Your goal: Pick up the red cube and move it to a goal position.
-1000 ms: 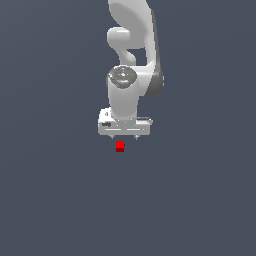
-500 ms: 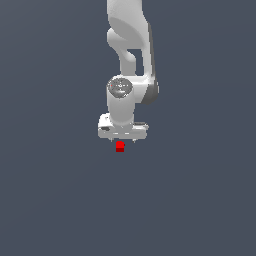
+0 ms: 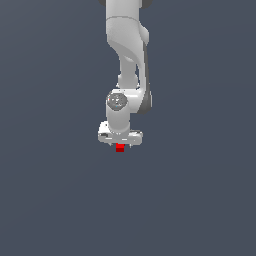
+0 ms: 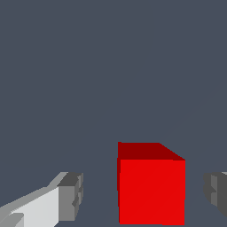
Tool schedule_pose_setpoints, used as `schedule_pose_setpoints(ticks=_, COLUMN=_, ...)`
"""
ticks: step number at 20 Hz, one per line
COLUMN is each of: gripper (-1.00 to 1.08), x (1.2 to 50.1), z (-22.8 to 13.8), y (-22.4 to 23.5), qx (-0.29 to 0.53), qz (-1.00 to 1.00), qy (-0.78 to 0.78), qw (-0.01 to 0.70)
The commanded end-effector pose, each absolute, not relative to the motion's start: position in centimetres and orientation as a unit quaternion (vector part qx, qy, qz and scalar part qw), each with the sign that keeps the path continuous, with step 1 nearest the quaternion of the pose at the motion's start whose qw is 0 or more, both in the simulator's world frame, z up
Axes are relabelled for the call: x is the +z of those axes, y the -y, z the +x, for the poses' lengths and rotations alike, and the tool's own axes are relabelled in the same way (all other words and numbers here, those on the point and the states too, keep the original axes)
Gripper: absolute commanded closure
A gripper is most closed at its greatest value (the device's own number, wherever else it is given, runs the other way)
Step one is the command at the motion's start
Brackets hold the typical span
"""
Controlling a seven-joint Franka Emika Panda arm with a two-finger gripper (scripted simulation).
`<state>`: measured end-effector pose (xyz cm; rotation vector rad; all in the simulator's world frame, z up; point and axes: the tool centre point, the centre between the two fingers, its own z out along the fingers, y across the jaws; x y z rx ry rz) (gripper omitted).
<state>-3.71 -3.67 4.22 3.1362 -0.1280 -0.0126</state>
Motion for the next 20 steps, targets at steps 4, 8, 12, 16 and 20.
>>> schedule_pose_setpoints(ticks=4, gripper=-0.92, x=2.3, z=-4.0, y=4.0, qx=0.000, qz=0.999, qy=0.047, qw=0.001)
schedule_pose_setpoints(ticks=8, gripper=-0.92, x=1.9, z=-4.0, y=4.0, qx=0.000, qz=0.999, qy=0.048, qw=0.000)
schedule_pose_setpoints(ticks=12, gripper=1.08, x=2.0, z=-3.9, y=4.1, qx=0.000, qz=0.999, qy=0.048, qw=0.000)
schedule_pose_setpoints(ticks=16, gripper=1.08, x=2.0, z=-3.9, y=4.1, qx=0.000, qz=0.999, qy=0.048, qw=0.000)
schedule_pose_setpoints(ticks=20, gripper=1.08, x=2.0, z=-3.9, y=4.1, qx=0.000, qz=0.999, qy=0.048, qw=0.000)
